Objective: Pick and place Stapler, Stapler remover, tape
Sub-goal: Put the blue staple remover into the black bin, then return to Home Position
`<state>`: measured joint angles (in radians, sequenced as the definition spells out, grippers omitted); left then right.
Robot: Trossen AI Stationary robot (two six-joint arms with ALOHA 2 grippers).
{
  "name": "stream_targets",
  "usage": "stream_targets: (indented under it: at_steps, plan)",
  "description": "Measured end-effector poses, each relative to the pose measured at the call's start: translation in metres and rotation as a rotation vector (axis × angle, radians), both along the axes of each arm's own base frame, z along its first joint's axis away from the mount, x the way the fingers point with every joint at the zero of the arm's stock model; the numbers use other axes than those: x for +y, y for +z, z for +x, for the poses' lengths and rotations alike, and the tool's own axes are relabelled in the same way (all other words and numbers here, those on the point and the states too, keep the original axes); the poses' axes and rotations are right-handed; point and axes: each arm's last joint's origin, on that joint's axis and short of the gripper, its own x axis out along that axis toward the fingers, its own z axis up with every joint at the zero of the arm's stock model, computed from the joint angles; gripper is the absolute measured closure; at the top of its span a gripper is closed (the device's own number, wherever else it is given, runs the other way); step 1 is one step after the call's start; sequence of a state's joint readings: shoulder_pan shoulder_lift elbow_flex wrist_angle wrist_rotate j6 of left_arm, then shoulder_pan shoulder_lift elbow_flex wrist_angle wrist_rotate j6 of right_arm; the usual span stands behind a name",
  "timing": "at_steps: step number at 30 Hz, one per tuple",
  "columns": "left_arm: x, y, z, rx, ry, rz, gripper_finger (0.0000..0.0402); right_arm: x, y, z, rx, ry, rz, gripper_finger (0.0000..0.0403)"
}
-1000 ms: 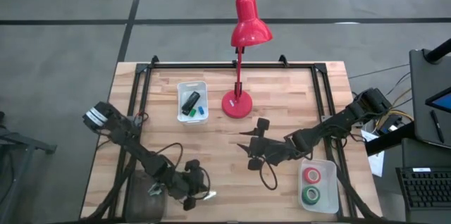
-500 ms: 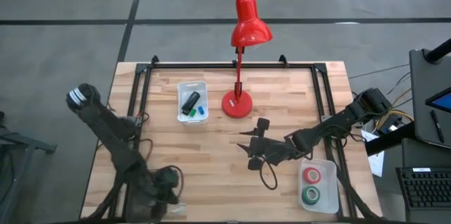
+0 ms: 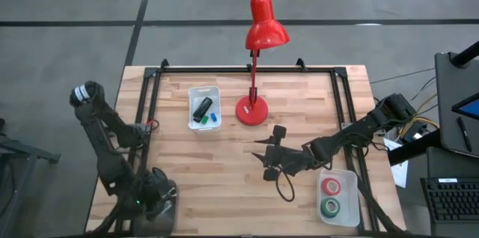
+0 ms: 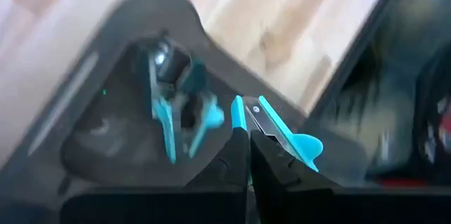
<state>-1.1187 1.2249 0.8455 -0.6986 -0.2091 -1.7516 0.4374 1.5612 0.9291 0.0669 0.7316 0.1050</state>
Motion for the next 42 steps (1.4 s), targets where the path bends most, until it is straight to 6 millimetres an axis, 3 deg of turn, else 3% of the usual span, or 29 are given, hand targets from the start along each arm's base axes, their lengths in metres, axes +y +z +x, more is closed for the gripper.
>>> stream_targets:
  at_steps: [4,11,15,20,25,29,31,35,38,42]
  plan:
    - [0.001,-0.004,0.003,-0.048,0.073,0.057,0.0370,0.000,0.000,0.000,-0.002,-0.001,0.004,0.0209]
    - [0.002,-0.007,0.003,-0.073,0.052,0.122,0.0299,0.001,0.002,0.001,-0.019,0.001,0.008,0.0209]
    - [0.004,0.000,0.007,-0.235,0.032,0.199,0.0284,0.000,0.002,0.001,-0.021,0.000,0.005,0.0209]
    - [0.007,0.018,0.016,-0.599,0.041,0.455,0.0294,-0.004,0.002,0.003,-0.027,-0.017,0.014,0.0209]
    - [0.016,0.012,0.037,-0.680,0.047,0.647,0.0331,-0.016,0.001,0.007,-0.034,-0.056,0.087,0.0214]
    - [0.023,0.004,0.068,-0.758,-0.021,0.761,0.0388,-0.021,0.002,0.013,-0.031,0.054,0.186,0.0253]
    - [0.029,0.001,0.085,-0.826,-0.047,0.787,0.0394,-0.022,0.003,0.015,-0.041,0.119,0.229,0.0291]
    - [0.050,-0.003,0.108,-1.000,-0.100,0.799,0.0397,-0.023,0.004,0.017,-0.103,0.230,0.237,0.0379]
    - [0.076,-0.013,0.117,-1.075,-0.088,0.796,0.0398,-0.022,0.003,0.015,-0.182,0.279,0.194,0.0388]
    - [0.108,-0.028,0.120,-1.049,-0.007,0.869,0.0395,-0.026,-0.004,0.008,-0.240,0.301,0.153,0.0394]
